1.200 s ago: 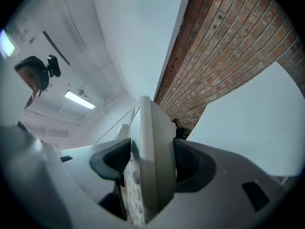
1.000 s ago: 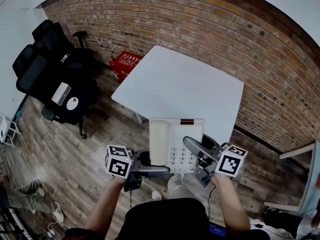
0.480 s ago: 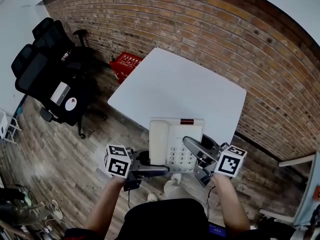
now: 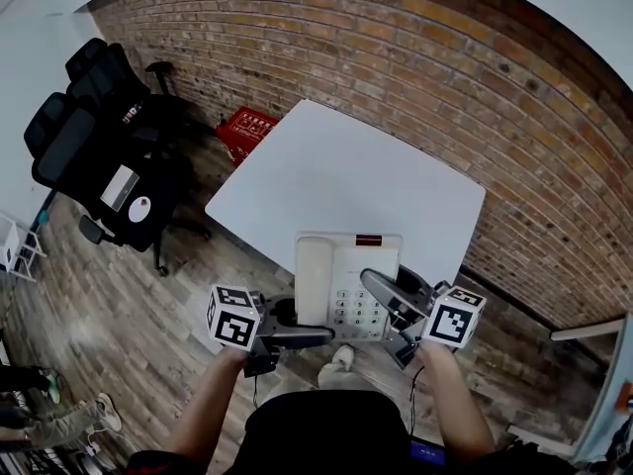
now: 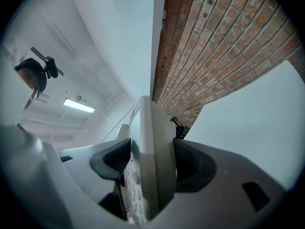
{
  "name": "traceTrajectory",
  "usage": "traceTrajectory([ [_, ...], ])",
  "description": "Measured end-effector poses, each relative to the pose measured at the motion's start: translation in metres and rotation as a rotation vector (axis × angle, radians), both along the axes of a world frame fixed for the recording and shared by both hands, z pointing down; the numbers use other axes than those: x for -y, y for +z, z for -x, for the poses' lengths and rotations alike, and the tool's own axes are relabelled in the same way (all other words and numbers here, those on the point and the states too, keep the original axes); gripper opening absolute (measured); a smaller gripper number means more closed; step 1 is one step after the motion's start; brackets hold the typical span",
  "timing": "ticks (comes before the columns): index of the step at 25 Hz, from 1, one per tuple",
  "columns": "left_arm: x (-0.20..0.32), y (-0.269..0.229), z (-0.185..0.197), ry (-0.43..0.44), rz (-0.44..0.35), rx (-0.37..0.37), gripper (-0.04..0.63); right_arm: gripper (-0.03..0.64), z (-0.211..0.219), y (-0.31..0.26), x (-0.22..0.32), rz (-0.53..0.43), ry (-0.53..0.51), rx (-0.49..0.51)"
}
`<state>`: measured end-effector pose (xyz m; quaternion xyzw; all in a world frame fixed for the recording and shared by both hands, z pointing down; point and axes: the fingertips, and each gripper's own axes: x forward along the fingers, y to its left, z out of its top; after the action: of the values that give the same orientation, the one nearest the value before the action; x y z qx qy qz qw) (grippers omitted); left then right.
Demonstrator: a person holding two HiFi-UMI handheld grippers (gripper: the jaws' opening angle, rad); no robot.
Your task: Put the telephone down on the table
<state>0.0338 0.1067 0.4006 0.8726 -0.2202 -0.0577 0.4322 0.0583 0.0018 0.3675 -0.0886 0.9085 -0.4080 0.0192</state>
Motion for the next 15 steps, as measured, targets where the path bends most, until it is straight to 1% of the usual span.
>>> traceTrajectory([
  [6,0.015,0.0,-0.006,0.002,0.009,0.011,0.379,0.269,-0.005,-0.001,0.015,-0.009,0.0,0.001],
  [15,0.031,-0.003,-0.006,0.021,-0.004,0.009,0.38,0.269,-0.009,-0.005,0.03,-0.011,0.031,0.006],
])
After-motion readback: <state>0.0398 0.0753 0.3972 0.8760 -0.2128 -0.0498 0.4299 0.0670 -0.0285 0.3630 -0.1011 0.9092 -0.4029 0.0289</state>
